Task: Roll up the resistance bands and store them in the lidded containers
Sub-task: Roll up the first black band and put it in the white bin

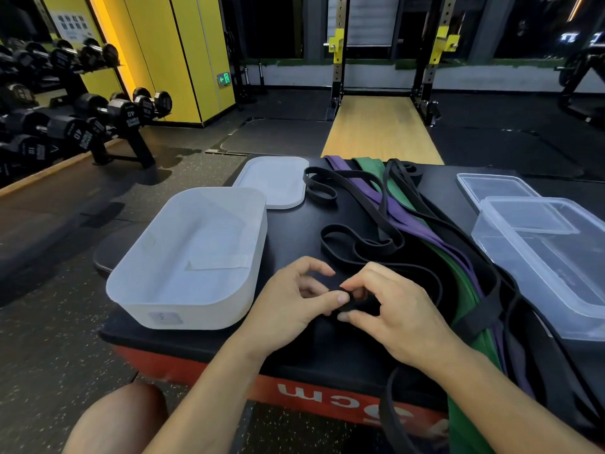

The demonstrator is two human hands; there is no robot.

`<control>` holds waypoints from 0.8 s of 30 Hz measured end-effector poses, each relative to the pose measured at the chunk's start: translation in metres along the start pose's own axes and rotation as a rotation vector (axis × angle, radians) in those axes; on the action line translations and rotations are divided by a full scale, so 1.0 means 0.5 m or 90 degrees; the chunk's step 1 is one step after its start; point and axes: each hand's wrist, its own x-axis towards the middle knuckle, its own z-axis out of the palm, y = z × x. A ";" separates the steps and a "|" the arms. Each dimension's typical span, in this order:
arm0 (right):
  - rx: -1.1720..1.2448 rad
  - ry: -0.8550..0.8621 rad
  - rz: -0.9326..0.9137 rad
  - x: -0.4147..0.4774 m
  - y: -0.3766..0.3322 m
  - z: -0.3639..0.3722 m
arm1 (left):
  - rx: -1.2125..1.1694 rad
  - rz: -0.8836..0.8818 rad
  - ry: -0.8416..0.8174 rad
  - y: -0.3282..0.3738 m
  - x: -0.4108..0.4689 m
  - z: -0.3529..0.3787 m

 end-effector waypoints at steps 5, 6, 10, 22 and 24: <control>-0.042 0.013 -0.001 0.000 -0.005 0.001 | 0.020 0.006 0.030 -0.002 0.000 0.006; -0.048 0.013 -0.005 0.000 -0.005 0.001 | 0.020 0.011 0.031 -0.004 0.000 0.006; -0.077 0.006 -0.026 -0.001 -0.008 0.002 | 0.020 0.017 0.032 -0.009 0.004 0.003; -0.014 -0.052 -0.066 -0.006 0.005 -0.009 | -0.014 0.020 -0.003 -0.009 0.003 -0.013; -0.010 -0.034 -0.065 -0.008 0.005 -0.009 | -0.004 0.020 -0.010 -0.009 0.003 -0.013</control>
